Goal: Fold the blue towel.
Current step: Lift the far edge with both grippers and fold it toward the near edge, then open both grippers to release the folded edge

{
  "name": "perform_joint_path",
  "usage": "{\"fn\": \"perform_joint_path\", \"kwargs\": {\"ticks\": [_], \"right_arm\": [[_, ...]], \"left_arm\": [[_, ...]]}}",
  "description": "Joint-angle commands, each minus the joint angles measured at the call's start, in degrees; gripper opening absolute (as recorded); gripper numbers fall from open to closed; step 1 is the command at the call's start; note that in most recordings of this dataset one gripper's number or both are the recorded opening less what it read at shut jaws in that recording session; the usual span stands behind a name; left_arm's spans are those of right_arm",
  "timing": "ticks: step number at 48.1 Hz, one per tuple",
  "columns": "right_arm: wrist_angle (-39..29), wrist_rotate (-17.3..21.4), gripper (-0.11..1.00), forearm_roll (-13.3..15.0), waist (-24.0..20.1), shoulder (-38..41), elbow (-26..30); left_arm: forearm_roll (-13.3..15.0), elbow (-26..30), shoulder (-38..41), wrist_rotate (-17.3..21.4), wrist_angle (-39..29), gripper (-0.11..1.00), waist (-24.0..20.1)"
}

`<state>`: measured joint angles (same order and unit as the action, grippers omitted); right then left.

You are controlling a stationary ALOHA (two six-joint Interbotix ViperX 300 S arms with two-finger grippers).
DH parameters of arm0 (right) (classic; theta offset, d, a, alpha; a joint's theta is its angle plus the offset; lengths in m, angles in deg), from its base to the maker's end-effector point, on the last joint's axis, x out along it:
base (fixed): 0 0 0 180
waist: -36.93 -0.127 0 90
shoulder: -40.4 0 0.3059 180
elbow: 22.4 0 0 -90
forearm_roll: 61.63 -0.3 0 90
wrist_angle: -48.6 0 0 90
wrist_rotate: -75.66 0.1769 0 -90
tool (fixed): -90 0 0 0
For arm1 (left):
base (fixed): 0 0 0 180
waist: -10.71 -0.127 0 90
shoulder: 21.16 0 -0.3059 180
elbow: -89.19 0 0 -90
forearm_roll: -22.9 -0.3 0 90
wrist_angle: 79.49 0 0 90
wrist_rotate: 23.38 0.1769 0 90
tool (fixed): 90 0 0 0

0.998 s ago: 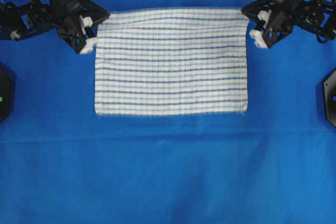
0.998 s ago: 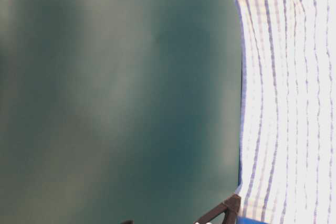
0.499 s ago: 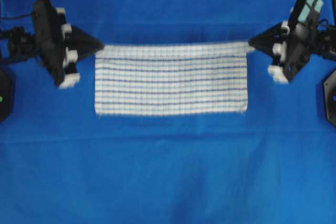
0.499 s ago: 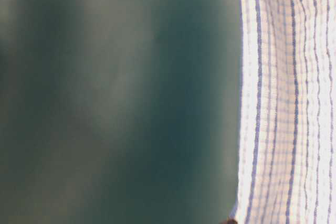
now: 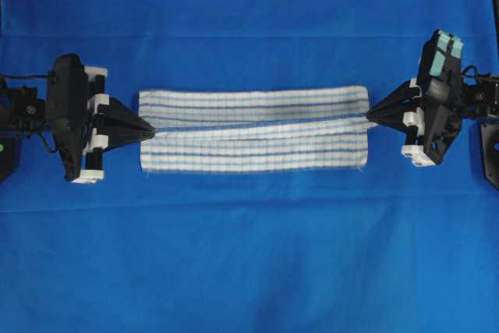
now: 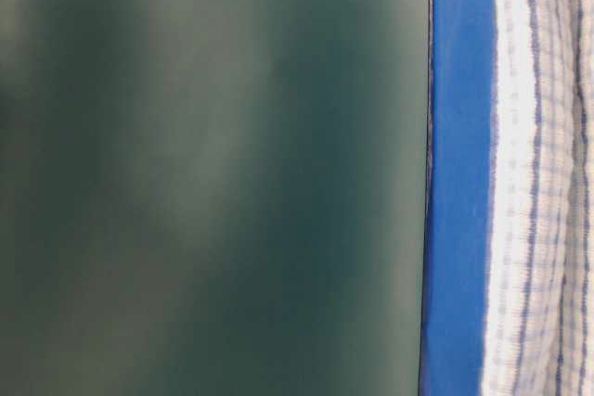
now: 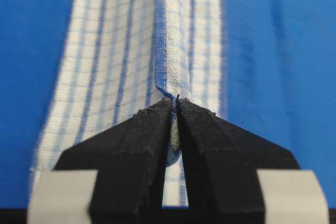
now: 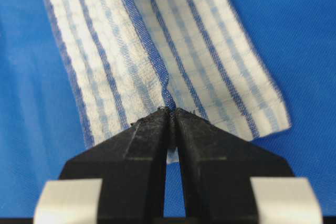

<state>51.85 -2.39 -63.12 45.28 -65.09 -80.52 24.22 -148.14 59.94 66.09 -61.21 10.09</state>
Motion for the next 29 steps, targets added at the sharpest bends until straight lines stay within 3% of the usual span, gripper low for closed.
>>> {"fn": "perform_joint_path", "kwargs": {"ticks": [1, 29], "right_arm": [[0.09, 0.26, 0.07, -0.18, -0.7, 1.05, 1.23], [0.18, 2.99, 0.08, -0.26, -2.72, 11.51, 4.57]], "left_arm": [[0.18, 0.88, 0.88, -0.09, 0.18, 0.04, 0.7], [0.18, 2.46, 8.26, -1.14, 0.09, 0.04, -0.35]]}}
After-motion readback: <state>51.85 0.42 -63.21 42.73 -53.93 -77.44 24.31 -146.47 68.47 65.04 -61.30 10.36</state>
